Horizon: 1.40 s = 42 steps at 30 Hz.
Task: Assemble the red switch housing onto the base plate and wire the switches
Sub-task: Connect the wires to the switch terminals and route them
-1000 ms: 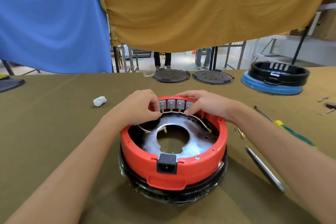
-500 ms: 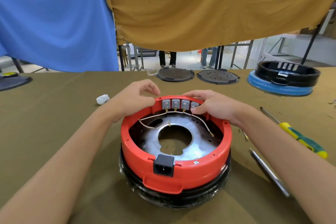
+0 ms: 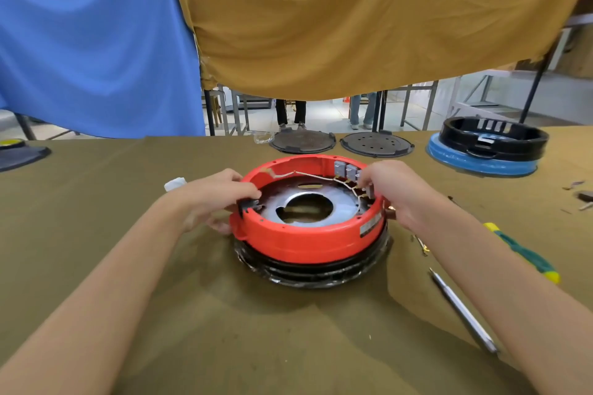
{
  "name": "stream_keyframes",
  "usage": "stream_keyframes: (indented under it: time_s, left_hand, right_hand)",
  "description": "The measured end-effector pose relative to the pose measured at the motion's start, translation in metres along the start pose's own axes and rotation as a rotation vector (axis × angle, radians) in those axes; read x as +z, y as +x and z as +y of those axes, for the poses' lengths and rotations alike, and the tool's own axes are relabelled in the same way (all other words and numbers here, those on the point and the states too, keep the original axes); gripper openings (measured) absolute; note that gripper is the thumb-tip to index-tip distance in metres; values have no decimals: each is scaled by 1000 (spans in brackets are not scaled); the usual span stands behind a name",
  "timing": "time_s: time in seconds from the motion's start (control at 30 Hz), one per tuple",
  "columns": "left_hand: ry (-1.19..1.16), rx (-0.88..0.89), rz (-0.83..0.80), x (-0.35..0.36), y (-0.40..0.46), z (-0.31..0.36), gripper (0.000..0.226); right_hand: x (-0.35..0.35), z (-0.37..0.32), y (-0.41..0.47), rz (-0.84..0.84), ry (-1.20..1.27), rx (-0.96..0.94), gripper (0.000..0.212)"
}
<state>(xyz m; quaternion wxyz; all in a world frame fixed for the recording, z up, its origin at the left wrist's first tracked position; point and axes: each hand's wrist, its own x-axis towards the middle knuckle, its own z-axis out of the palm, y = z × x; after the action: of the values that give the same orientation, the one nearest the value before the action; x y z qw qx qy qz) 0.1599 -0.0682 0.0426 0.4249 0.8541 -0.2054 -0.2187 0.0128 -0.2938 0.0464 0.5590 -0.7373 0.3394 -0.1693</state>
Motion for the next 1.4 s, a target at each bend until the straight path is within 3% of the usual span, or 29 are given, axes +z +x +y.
stream_keyframes:
  time_s: [0.03, 0.2, 0.3, 0.37, 0.53, 0.73, 0.9, 0.97, 1.07, 1.17, 1.27, 1.4]
  left_hand:
    - [21, 5, 35, 2, 2, 0, 24]
    - [-38, 78, 68, -4, 3, -1, 23]
    - [-20, 144, -42, -8, 1, -3, 25]
    - [-54, 189, -110, -6, 3, -3, 24]
    - [-200, 286, -236, -2, 4, -2, 26]
    - [-139, 311, -175, 2, 4, -1, 24]
    - [-64, 195, -382, -20, -4, -9, 47]
    - [-48, 205, -439, -20, -7, -8, 47]
    - [-60, 273, -407, -11, -8, -3, 38]
    - [-129, 318, -389, 2, -7, 0, 38]
    - [-166, 346, -391, 15, -6, 1, 38]
    - [-156, 379, -347, 25, -5, 3, 31]
  right_hand:
    - [0, -2, -1, 1, -26, -3, 18]
    - [-12, 3, 4, 38, -99, -104, 48]
    - [-17, 4, 6, 49, -58, -257, 29]
    - [-15, 4, 4, -16, -87, -355, 21]
    - [-9, 5, -3, -263, -189, -467, 27]
    - [-3, 5, -7, -469, -327, -451, 29]
    - [-4, 0, -9, -440, -381, -413, 43]
    - [-4, -1, -10, -406, -439, -417, 43]
    - [-7, -3, -13, -354, -465, -513, 34]
    - [-5, -7, -20, -226, -368, -784, 20]
    - [5, -12, -31, -310, -390, -905, 18]
    - [14, -8, -34, -365, -626, -898, 9]
